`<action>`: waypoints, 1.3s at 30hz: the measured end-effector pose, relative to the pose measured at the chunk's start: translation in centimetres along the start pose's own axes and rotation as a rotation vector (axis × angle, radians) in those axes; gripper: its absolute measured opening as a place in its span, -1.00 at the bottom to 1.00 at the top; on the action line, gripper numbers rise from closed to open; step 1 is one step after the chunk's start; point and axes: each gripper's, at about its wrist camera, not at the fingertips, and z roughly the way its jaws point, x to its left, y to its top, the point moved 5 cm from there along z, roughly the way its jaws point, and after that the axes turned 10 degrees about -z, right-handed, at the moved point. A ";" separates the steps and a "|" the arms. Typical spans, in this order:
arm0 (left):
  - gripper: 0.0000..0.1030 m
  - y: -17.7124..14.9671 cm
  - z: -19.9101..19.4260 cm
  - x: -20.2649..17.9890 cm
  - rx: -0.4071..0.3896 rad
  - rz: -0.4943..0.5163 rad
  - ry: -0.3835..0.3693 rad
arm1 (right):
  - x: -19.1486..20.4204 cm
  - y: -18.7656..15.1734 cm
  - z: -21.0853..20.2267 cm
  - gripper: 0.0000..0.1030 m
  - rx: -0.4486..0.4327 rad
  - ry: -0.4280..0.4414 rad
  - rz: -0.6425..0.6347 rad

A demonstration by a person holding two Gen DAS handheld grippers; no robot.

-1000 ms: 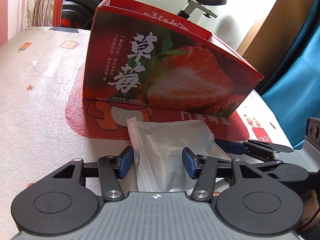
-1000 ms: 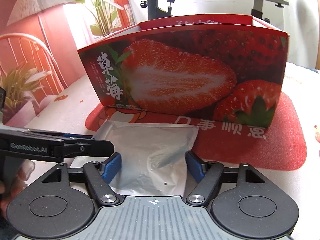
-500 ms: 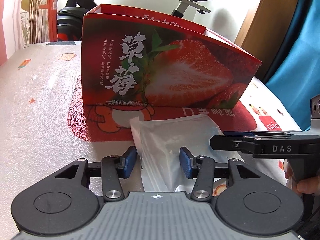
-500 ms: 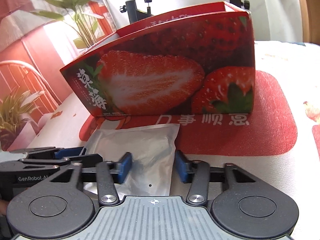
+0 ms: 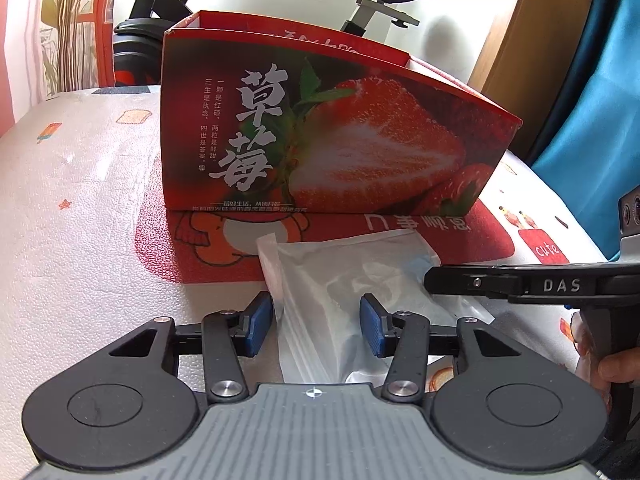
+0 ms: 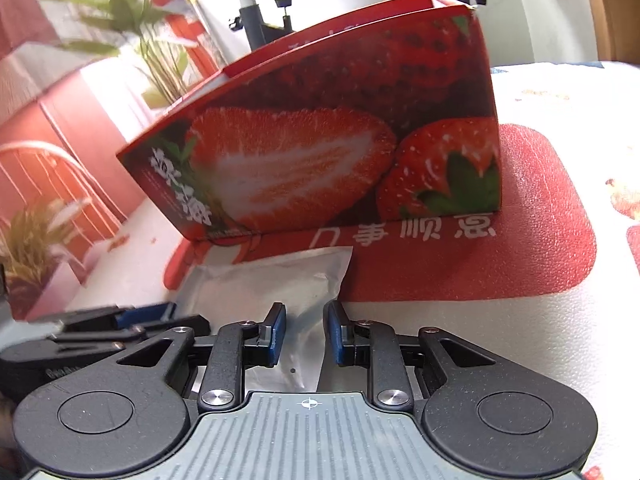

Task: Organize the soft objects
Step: 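Lift the white bag with both grippers and lower it into the box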

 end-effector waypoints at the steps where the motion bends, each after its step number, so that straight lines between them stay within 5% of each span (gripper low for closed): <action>1: -0.01 0.0 0.0 -0.1 0.000 0.003 0.002 | 0.2 0.0 0.0 -0.74 0.002 -0.018 -0.024; 2: -0.01 0.0 0.0 -0.2 0.000 0.005 0.003 | 0.3 0.1 0.0 -0.92 0.003 -0.043 -0.046; 5: -0.12 0.0 0.0 0.0 0.002 -0.012 -0.002 | 0.0 -0.1 -0.2 -0.96 0.005 -0.055 -0.050; 9: -0.60 0.4 -0.4 0.9 0.000 -0.084 -0.031 | 0.1 -0.1 -0.4 -0.97 0.000 -0.059 -0.061; 15: -0.73 0.5 -1.2 0.7 -0.019 -0.070 -0.028 | 0.5 0.4 -1.1 -0.97 -0.024 -0.056 -0.068; 32: -0.77 6.8 -9.0 -2.0 -0.251 -0.008 -0.082 | 3.8 7.4 -7.9 -0.98 -0.258 -0.035 -0.180; 39: -0.77 11.8 -8.4 -4.0 -0.309 0.045 -0.084 | 3.5 12.8 -8.9 -0.98 -0.304 -0.062 -0.243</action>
